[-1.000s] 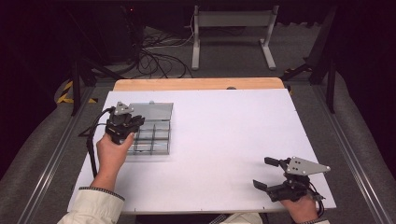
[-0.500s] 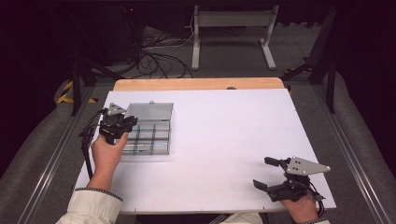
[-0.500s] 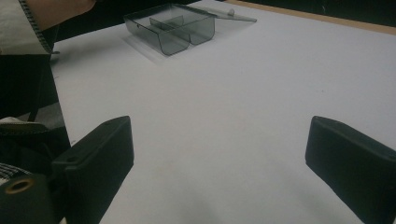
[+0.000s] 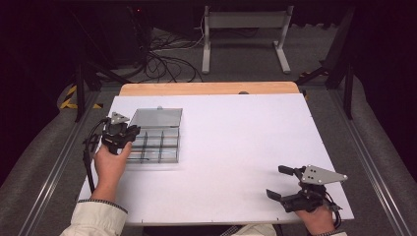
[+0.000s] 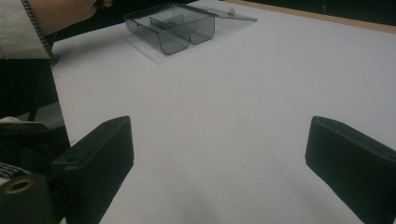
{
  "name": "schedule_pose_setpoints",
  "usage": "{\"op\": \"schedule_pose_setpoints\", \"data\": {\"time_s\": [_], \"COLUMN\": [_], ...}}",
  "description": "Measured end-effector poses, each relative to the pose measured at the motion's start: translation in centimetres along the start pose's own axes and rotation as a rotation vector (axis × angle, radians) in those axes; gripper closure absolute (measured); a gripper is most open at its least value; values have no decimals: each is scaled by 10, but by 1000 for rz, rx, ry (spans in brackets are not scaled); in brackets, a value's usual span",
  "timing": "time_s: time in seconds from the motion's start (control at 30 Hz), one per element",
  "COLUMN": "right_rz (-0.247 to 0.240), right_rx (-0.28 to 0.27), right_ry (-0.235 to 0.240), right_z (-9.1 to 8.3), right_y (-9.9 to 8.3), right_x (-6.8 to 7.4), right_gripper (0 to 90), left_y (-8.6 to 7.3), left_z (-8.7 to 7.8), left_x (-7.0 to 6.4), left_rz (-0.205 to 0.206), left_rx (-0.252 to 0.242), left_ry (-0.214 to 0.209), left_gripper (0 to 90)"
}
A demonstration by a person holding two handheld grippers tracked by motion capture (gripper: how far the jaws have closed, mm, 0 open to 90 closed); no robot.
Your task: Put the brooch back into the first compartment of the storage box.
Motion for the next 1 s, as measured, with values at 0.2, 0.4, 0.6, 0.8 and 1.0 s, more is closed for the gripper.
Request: {"op": "schedule_pose_setpoints", "data": {"time_s": [0.2,0.4,0.6,0.8,1.0], "right_rz": [3,3,2,3,3], "right_rx": [0,2,1,0,-1], "right_ry": [2,0,1,1,-1], "right_z": [0,1,1,0,0], "right_y": [0,0,0,0,0], "right_x": [0,0,-1,-1,0], "right_gripper": [85,85,85,85,85], "left_y": [-7,-9,-11,-12,-12], "left_z": [5,10,14,18,20], "left_x": [5,8,9,11,12], "left_rz": [-19,-22,-34,-47,-46], "left_rx": [20,40,61,100,111], "left_ry": [14,27,34,38,38], "left_gripper": [792,791,791,790,790]}}
Point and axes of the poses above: each handheld gripper's, and its own axes: z roughly forward along the jaws, y roughly out of its top, x roughly to its left, the point moved 2 cm from there along z, roughly forward along the jaws
